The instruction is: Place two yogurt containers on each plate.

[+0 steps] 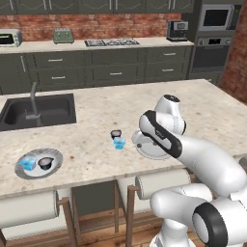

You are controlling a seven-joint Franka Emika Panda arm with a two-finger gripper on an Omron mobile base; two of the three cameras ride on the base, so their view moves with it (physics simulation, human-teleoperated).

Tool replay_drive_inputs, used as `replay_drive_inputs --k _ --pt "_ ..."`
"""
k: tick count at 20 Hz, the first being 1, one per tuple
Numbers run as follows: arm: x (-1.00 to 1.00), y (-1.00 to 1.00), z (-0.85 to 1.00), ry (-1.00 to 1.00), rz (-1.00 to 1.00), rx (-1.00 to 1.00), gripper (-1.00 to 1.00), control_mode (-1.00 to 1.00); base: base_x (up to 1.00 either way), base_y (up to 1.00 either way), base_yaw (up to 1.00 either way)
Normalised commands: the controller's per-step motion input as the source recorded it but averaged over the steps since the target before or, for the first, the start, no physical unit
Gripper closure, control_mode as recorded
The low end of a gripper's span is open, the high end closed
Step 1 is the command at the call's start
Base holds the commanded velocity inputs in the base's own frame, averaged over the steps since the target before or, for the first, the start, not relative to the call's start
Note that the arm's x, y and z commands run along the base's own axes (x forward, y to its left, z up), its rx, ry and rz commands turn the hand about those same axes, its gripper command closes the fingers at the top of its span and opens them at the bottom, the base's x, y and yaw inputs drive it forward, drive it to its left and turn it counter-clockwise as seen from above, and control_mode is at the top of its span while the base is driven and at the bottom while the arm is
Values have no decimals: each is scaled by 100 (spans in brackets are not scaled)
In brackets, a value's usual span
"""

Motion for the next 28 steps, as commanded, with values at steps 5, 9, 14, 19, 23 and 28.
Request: replay_drive_inputs --k 5,9,14,19,23,28 --pt "-1 0 0 0 0 4 -100 -100 0 0 0" --pt "20 19 -5 -1 -5 1 -100 -100 0 0 0" --pt "53 46 0 1 -1 0 -100 -100 0 0 0" --pt "53 45 0 12 -11 0 -100 -100 0 0 0" --pt "47 12 0 27 -12 -3 -100 -100 0 0 0" --pt "53 7 -6 22 -25 -14 -100 -100 0 0 0"
